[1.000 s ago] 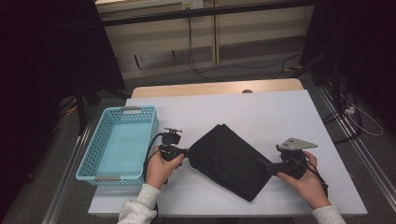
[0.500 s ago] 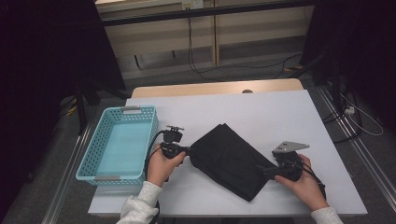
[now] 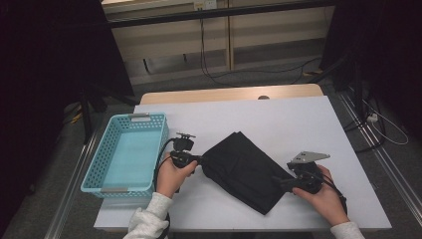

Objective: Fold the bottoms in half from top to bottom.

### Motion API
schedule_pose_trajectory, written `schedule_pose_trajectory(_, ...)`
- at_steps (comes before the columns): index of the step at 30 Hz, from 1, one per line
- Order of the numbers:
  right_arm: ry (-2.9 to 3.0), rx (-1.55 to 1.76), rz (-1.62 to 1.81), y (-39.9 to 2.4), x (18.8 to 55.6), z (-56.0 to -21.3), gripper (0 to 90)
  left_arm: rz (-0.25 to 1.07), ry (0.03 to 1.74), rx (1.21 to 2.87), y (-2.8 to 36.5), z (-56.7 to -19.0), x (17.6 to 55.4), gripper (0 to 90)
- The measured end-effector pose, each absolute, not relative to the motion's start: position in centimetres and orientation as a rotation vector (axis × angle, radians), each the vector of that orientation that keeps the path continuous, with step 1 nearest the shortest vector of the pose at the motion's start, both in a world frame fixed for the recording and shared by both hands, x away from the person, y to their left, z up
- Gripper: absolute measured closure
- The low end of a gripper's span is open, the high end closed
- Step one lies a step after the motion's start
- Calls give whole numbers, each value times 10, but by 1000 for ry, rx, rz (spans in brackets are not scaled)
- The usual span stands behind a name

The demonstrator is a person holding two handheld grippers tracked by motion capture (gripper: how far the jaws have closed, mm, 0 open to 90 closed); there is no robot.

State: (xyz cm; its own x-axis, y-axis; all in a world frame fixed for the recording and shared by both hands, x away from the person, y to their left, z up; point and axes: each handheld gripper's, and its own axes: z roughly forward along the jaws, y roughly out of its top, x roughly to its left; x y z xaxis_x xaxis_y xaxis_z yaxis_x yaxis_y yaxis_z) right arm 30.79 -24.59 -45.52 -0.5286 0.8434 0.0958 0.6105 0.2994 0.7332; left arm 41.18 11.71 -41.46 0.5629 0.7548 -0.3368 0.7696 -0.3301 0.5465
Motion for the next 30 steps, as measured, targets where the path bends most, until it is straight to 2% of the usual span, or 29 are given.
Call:
schedule_pose_trajectory(15, 2152, 1302, 1153, -235, 306, -442, 179, 94, 1342, 2092, 126, -423, 439, 797)
schedule_pose_trajectory(19, 2164, 1308, 1150, -228, 308, -443, 175, 96, 1342, 2045, 129, -422, 438, 754)
schedule_pose_trajectory(24, 2172, 1299, 1174, -215, 312, -441, 172, 95, 1334, 2051, 131, -419, 433, 621)
schedule_pose_trajectory(30, 2204, 1291, 1141, -207, 319, -445, 201, 150, 1332, 2078, 134, -415, 425, 340)
